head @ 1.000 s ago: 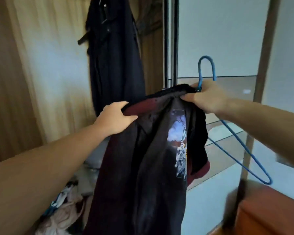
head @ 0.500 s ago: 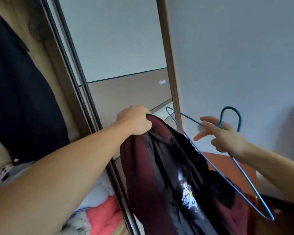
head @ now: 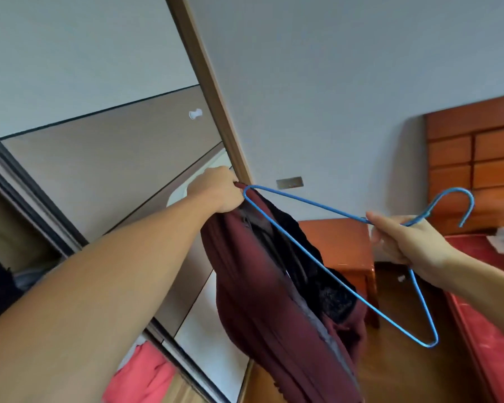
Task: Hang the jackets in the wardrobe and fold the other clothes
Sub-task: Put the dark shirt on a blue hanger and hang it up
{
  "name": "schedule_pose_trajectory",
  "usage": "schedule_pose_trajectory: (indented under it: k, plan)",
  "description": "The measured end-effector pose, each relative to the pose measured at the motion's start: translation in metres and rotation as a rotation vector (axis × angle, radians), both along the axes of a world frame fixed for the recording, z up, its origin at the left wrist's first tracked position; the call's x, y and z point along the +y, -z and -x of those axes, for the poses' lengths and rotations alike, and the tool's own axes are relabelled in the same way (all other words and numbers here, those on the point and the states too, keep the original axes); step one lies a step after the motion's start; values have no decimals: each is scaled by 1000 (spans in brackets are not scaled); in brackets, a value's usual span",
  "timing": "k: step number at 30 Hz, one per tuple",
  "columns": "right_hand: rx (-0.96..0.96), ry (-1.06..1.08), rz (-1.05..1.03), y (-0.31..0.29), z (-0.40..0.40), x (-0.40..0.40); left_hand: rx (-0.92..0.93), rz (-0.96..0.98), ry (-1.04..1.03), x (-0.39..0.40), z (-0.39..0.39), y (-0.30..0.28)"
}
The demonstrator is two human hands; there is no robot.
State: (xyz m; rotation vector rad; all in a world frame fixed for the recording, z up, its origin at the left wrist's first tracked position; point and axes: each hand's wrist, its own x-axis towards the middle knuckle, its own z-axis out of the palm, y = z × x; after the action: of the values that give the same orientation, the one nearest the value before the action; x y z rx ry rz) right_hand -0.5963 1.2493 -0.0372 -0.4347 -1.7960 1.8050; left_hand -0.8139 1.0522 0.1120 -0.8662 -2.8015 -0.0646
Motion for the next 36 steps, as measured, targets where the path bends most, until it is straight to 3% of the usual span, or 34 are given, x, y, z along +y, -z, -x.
schedule_pose_trajectory:
  k: [3,6,12,17,23,27,29,33,36]
  plan:
    - [-169,50,-199,7,1,-1,-34,-45,-7,-1,-2,-2]
    - [-233,57,-364,3,18,-23,53,-9,33,0,-13,-9]
    - [-150,6,-18,-23,70,-98,205,127,201,10,-45,-9]
    - [-118,-49,345,-43,82,-95,114,80,81,-34,-21,-29]
    - [-2,-19,249,-69,89,-85,28,121,33,-57,-14,-39]
    - [112,-18,183,-78,91,-79,161,368,-15,-43,-26,-36]
    - [111,-37,115,-77,90,-72,253,445,105,-34,-28,-33]
    - [111,-58,104,-68,78,-57,42,227,498,-22,-33,-21]
    - [76,-62,46,-64,71,-45,230,331,604,-11,-34,-13]
